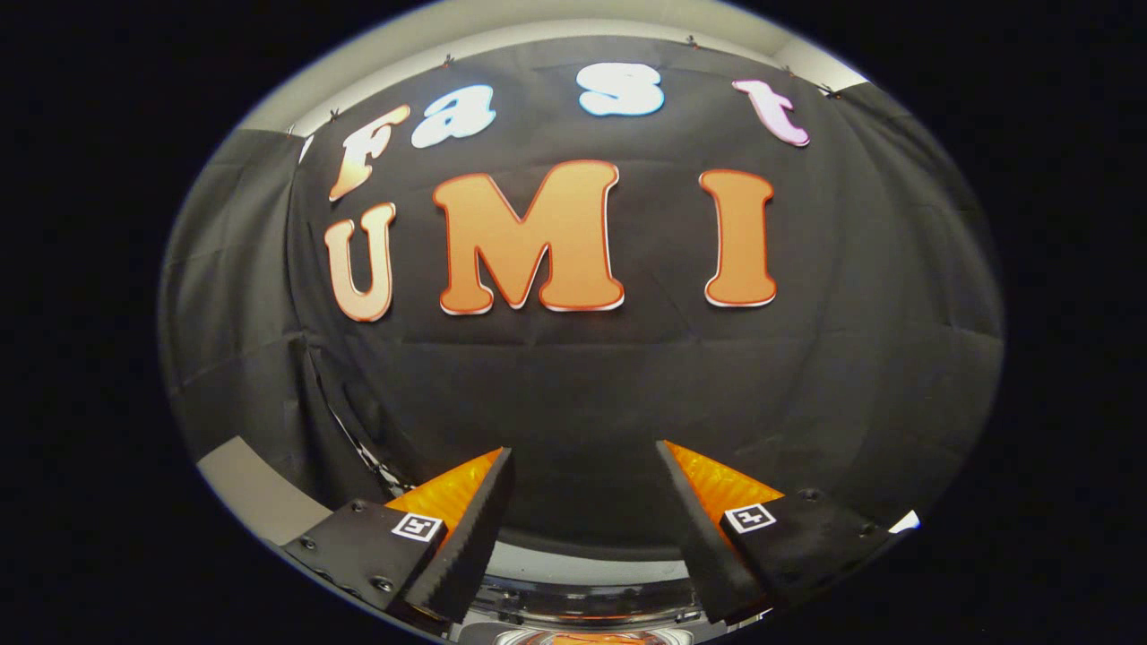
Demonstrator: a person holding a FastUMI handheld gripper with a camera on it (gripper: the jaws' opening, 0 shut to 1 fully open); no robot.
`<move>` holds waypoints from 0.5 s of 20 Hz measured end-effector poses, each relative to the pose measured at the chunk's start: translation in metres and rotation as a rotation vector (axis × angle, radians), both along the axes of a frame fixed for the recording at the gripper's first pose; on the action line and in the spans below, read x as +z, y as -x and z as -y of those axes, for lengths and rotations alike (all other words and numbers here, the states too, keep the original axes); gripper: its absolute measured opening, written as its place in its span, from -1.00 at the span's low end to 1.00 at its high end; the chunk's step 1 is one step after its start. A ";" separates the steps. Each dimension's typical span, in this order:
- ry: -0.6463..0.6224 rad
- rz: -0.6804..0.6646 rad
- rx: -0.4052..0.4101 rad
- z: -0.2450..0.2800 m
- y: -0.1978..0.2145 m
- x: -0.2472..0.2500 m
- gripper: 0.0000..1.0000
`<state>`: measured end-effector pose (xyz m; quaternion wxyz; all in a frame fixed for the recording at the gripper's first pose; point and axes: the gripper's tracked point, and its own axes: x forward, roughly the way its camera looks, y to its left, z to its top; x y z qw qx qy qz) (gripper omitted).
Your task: Put the clothes into the washing machine and then close the washing machine lid.
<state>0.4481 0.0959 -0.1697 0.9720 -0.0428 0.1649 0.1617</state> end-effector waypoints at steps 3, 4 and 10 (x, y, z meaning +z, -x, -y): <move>0.025 -0.097 -0.022 -0.004 -0.018 -0.036 0.98; 0.034 -0.120 -0.022 -0.006 -0.019 -0.045 0.98; 0.180 -0.213 -0.014 0.003 -0.013 -0.103 0.98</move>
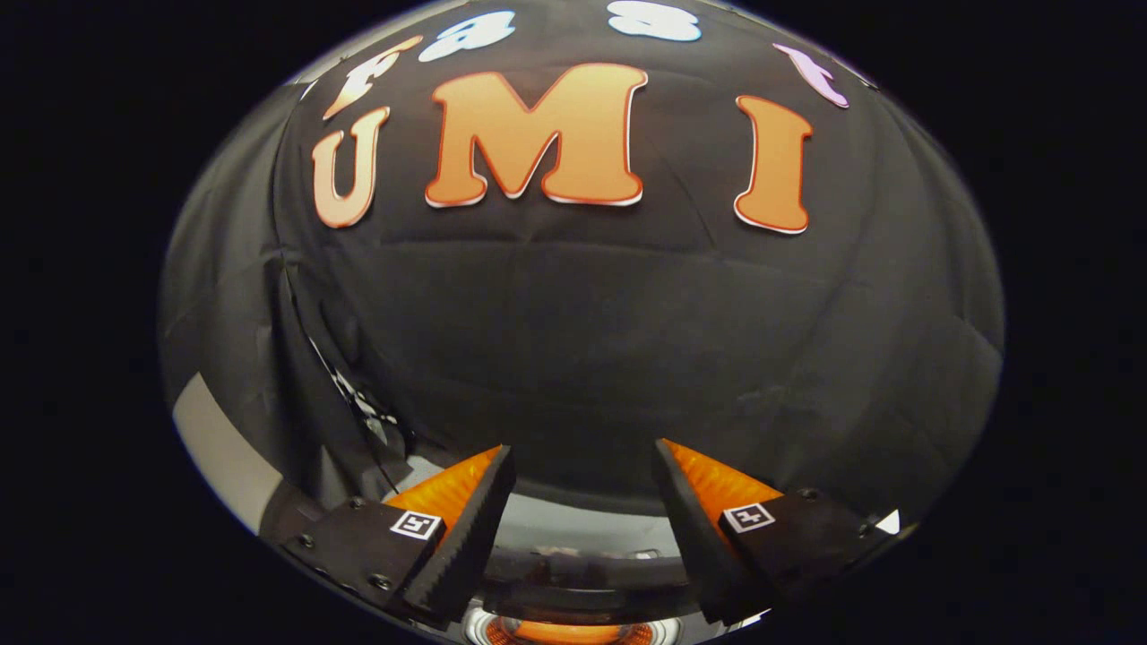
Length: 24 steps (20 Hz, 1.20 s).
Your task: Put the clothes into the washing machine and then close the washing machine lid.
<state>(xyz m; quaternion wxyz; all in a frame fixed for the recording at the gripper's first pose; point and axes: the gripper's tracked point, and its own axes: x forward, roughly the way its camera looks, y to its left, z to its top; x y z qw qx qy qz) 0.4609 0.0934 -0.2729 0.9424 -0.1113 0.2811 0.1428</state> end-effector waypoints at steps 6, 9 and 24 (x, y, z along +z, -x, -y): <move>-0.107 -0.013 -0.017 0.002 0.019 -0.001 0.99; -0.109 0.002 0.003 0.002 0.033 0.001 1.00; -0.098 0.043 -0.030 0.020 0.145 -0.016 1.00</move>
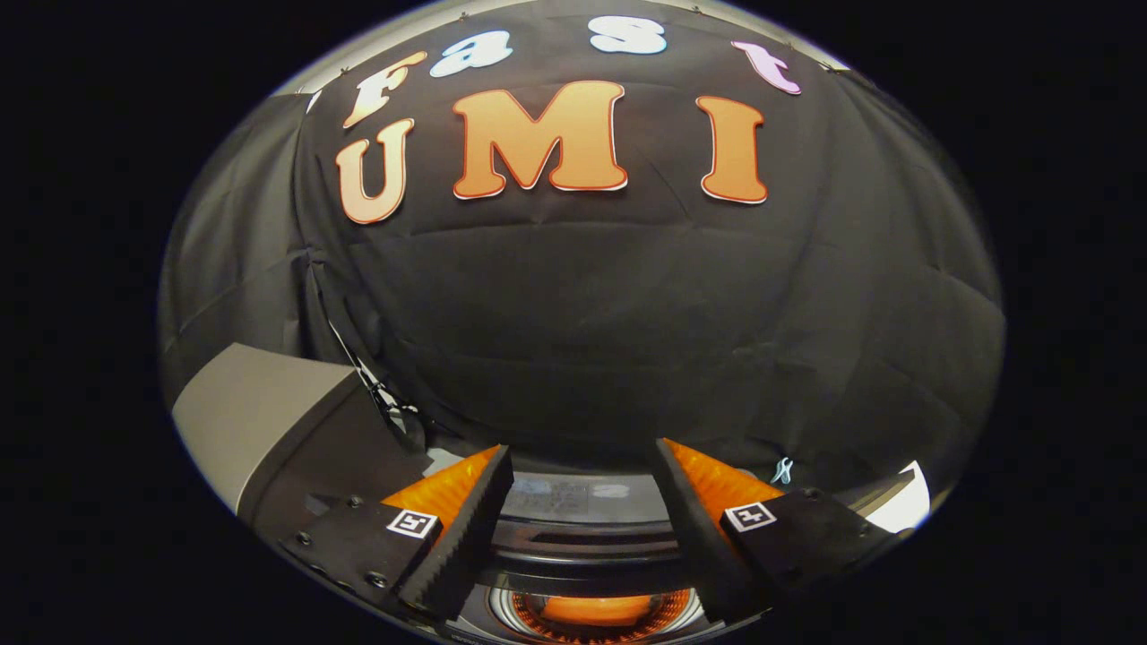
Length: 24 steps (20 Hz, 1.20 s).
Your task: Put the clothes into the washing machine and then close the washing machine lid.
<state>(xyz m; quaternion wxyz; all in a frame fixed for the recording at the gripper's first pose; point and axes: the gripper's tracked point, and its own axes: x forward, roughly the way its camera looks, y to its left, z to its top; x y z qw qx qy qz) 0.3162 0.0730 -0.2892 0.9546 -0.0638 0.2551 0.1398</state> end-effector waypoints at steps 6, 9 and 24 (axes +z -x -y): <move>-0.024 -0.064 -0.068 0.022 0.063 -0.048 1.00; -0.006 -0.096 -0.077 0.030 0.076 -0.059 1.00; -0.117 0.051 -0.086 0.034 0.078 0.043 1.00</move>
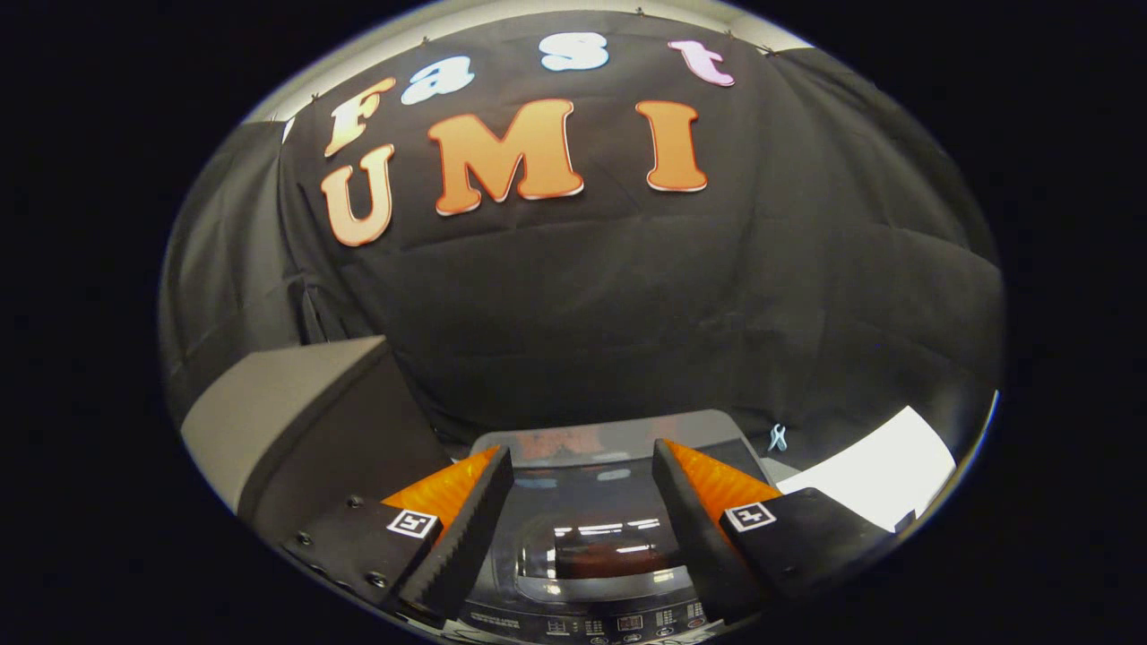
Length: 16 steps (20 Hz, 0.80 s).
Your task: Put the clothes into the washing machine and then close the washing machine lid.
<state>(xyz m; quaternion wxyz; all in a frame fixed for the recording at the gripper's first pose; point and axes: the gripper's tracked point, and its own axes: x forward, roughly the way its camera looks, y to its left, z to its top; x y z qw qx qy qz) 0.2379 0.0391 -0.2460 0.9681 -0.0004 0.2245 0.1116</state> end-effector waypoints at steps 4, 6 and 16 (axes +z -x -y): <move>-0.016 0.109 0.014 0.001 0.002 0.069 1.00; -0.027 0.157 0.030 0.001 0.006 0.102 0.98; -0.072 0.269 0.056 0.017 0.038 0.205 0.98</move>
